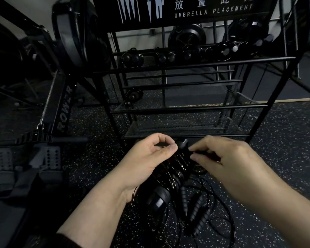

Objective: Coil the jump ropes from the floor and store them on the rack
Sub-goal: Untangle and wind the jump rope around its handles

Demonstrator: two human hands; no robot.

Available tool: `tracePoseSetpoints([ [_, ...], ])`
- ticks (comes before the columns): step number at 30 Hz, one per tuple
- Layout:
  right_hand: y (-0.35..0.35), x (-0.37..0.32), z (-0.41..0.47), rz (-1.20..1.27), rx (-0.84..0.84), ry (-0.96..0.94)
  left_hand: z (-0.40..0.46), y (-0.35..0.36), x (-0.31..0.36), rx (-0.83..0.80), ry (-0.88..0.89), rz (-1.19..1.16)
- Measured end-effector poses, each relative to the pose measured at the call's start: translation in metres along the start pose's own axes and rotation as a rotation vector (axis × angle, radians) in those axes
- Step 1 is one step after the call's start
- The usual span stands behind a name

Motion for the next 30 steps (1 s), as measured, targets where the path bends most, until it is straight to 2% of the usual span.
tracePoseSetpoints([
  [13, 0.005, -0.004, -0.003, -0.016, 0.095, 0.023, 0.004, 0.000, 0.001, 0.004, 0.012, -0.034],
  [24, 0.007, 0.001, -0.001, 0.101, -0.068, -0.082, 0.001, -0.001, 0.001, 0.009, 0.069, 0.070],
  [30, 0.013, 0.008, 0.000, 0.149, -0.063, -0.045, 0.001, -0.004, 0.003, 0.026, 0.052, 0.105],
])
Point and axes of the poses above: each hand's wrist, its own z-axis towards the middle knuckle, its own y-axis out of the palm, x = y × z, the point moved 2 cm from there along z, towards the middle knuckle, and after that the axes turned 11 degrees about x, right-handed, at the moved point
